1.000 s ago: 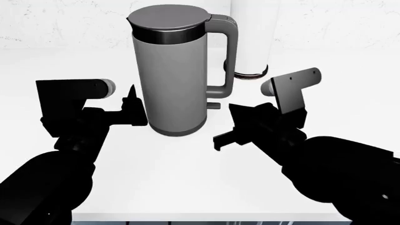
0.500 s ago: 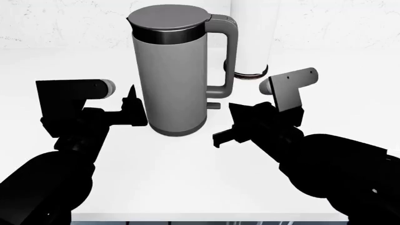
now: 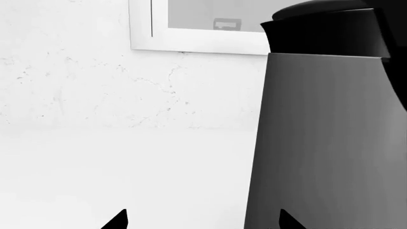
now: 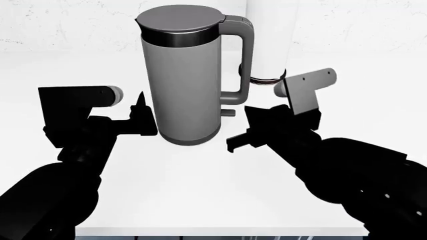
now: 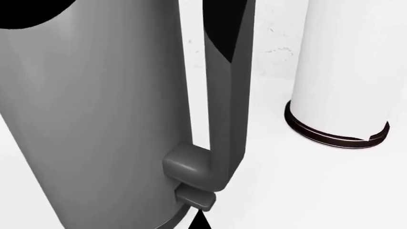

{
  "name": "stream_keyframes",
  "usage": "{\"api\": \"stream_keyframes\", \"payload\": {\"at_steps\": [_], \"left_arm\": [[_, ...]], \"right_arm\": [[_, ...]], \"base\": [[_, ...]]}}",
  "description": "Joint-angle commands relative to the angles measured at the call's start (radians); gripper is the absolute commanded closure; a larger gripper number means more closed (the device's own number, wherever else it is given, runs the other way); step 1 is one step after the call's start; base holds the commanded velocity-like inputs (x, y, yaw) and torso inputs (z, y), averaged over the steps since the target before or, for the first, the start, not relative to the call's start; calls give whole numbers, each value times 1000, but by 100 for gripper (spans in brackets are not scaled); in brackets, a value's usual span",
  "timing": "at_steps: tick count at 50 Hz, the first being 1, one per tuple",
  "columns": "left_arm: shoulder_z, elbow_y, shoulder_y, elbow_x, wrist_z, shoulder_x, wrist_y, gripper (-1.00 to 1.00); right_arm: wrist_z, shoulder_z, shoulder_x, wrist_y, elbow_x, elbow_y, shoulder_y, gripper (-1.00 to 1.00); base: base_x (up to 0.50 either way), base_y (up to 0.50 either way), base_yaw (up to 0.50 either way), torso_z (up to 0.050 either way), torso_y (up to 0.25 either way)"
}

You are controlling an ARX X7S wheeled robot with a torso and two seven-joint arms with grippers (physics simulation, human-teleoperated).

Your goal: Press down the lever to turn on the electric kettle.

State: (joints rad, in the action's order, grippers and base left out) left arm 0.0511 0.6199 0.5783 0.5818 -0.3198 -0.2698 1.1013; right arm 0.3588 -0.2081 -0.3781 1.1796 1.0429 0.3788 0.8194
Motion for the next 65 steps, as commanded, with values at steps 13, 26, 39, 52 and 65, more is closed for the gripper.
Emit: {"api": "stream_keyframes", "payload": {"at_steps": [13,26,39,52,65], "left_arm": [[-5,-8,2,9,-10,-5,-6,-100],[-9,-14,6,14,-16,-8,-10,-100],[-13,-15,5,19,-21,-11,-14,-100],[-11,-9,0,28,-26,-16,-15,-100],[-16,-15,2,31,-30,-19,-21,-100]], "right_arm": [[-64,-58,2,-56,-47,-80,24,100],[-80,-78,2,-84,-75,-123,26,100],[-102,-103,1,-115,-100,-147,28,100],[-133,-130,7,-142,-120,-179,35,100],[-150,-153,8,-171,-147,-212,40,100]], "base": [[0,0,0,0,0],[0,0,0,0,0],[0,0,0,0,0],[0,0,0,0,0],[0,0,0,0,0]]}}
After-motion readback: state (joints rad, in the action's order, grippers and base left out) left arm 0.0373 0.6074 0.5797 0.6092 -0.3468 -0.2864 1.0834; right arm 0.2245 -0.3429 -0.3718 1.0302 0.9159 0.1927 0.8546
